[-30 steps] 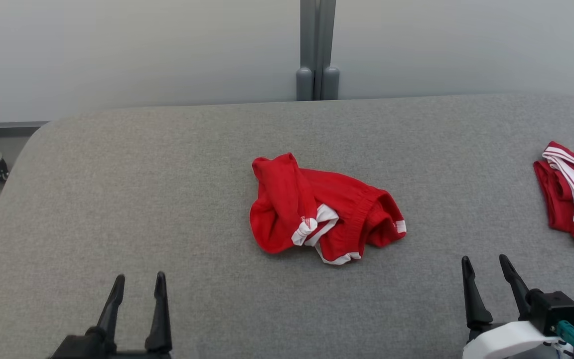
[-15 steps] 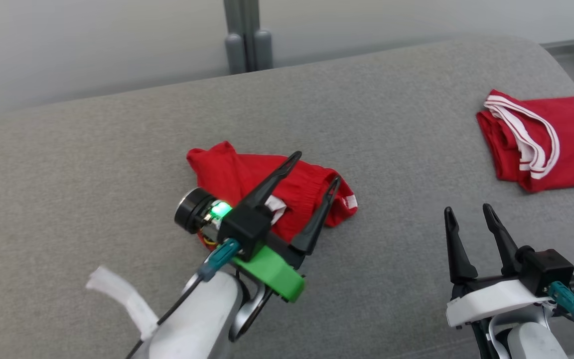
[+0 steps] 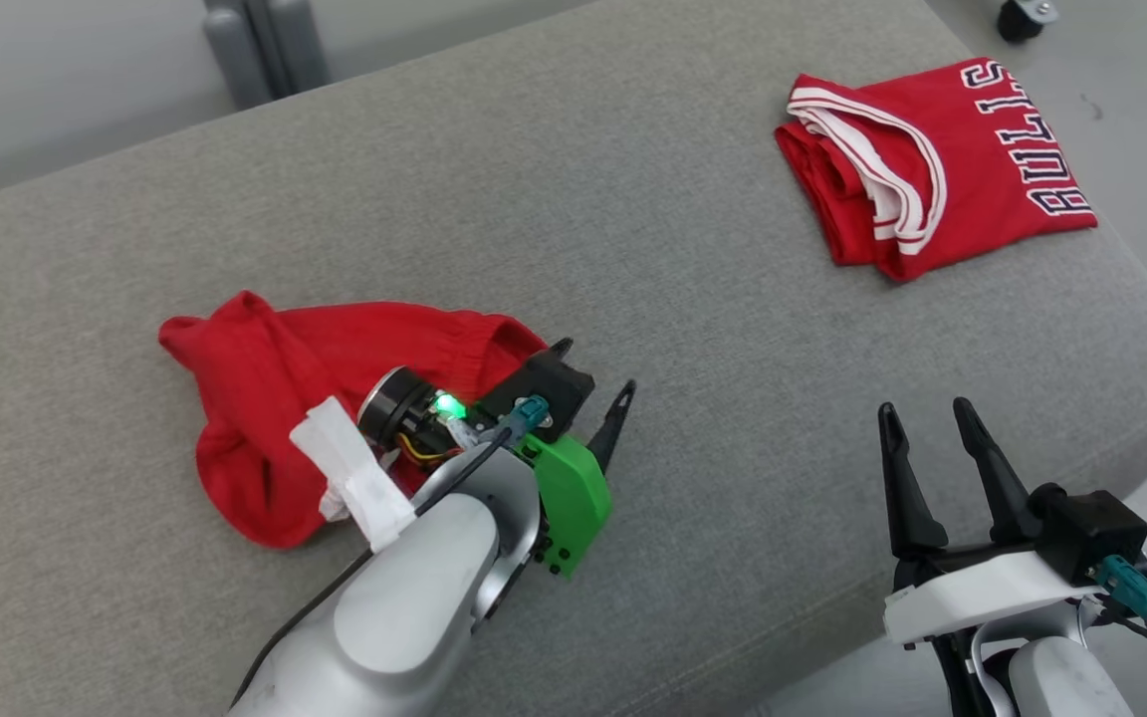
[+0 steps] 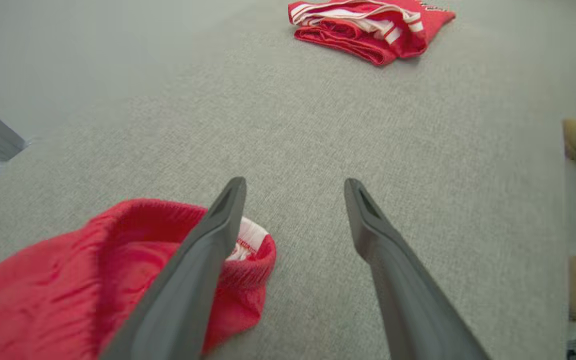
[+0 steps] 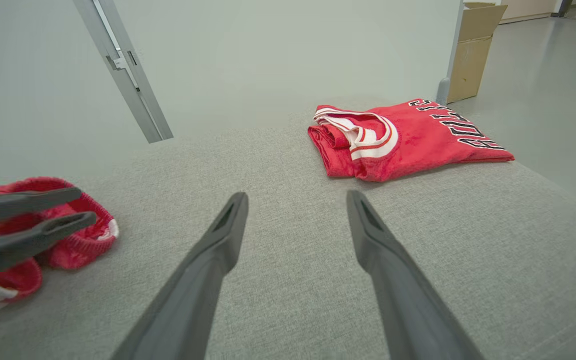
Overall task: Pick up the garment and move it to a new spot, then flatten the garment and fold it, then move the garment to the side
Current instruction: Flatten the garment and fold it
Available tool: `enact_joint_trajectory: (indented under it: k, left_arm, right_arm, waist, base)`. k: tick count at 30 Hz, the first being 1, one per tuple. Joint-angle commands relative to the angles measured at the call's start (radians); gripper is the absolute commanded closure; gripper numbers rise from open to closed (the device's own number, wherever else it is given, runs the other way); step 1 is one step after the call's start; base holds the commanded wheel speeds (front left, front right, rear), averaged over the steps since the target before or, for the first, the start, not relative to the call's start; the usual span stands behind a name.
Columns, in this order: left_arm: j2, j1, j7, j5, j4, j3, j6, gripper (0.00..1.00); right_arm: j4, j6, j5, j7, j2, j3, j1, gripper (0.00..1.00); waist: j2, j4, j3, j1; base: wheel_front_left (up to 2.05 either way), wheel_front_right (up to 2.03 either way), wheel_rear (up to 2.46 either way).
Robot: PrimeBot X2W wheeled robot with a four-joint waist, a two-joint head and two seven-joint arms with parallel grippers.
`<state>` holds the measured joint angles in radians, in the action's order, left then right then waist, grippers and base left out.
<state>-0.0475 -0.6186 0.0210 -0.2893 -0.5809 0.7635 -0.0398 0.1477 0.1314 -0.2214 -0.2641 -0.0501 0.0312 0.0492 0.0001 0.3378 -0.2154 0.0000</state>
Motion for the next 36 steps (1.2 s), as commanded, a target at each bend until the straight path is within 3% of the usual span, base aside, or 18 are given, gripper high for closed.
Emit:
enact_joint_trajectory:
  k: [1, 4, 9, 10, 11, 13, 24, 31, 36]
  left_arm:
    - [-0.007, -0.018, 0.022, 0.0, -0.027, 0.002, 0.013, 0.0]
    - [-0.012, -0.032, 0.073, 0.002, -0.093, -0.006, 0.056, 0.0]
    - [-0.021, -0.039, 0.136, -0.015, -0.171, -0.019, 0.087, 0.0]
    - [-0.021, -0.036, 0.146, -0.017, -0.182, -0.018, 0.086, 0.2]
    - [-0.023, -0.036, 0.15, -0.019, -0.189, -0.017, 0.083, 0.51]
    - [-0.023, -0.038, 0.155, -0.03, -0.195, -0.022, 0.081, 1.0]
    - [-0.012, -0.116, 0.084, -0.136, -0.034, -0.11, 0.051, 1.0]
    - [-0.054, -0.251, 0.035, -0.188, 0.125, -0.21, 0.027, 1.0]
    - [-0.074, -0.32, -0.014, -0.228, 0.164, -0.268, -0.002, 1.0]
  right_arm:
    - [-0.006, -0.001, -0.006, 0.0, 0.0, -0.003, 0.013, 0.0]
    - [-0.006, -0.001, -0.009, 0.0, 0.0, -0.006, 0.014, 0.0]
    - [-0.002, -0.001, -0.012, 0.0, -0.001, -0.014, 0.017, 0.0]
    - [0.0, -0.001, -0.014, 0.0, -0.001, -0.014, 0.018, 0.0]
    - [0.001, -0.001, -0.014, 0.0, 0.0, -0.014, 0.02, 0.0]
    - [0.004, -0.001, -0.016, 0.0, -0.001, -0.015, 0.02, 0.0]
    - [0.02, -0.001, -0.022, 0.0, -0.001, -0.02, 0.0, 0.0]
    - [0.031, -0.001, -0.022, 0.0, -0.001, -0.021, 0.002, 0.0]
    - [0.037, -0.001, -0.024, 0.0, -0.001, -0.018, 0.006, 0.0]
  waist:
    - [-0.0001, 0.056, -0.049, 0.0]
    - [-0.0001, 0.057, -0.053, 0.0]
    - [-0.0001, 0.049, -0.053, 0.0]
    - [-0.0001, 0.046, -0.052, 0.0]
    - [-0.0001, 0.043, -0.051, 0.0]
    - [-0.0001, 0.038, -0.048, 0.0]
    - [-0.0001, 0.009, -0.01, 0.0]
    - [-0.0001, -0.002, 0.022, 0.0]
    - [-0.0001, 0.0, 0.044, 0.0]
  base:
    - [0.0, 0.0, 0.0]
    - [0.0, 0.0, 0.0]
    - [0.0, 0.0, 0.0]
    - [0.0, 0.0, 0.0]
    - [0.0, 0.0, 0.0]
    - [0.0, 0.0, 0.0]
    - [0.0, 0.0, 0.0]
    - [0.0, 0.0, 0.0]
    - [0.0, 0.0, 0.0]
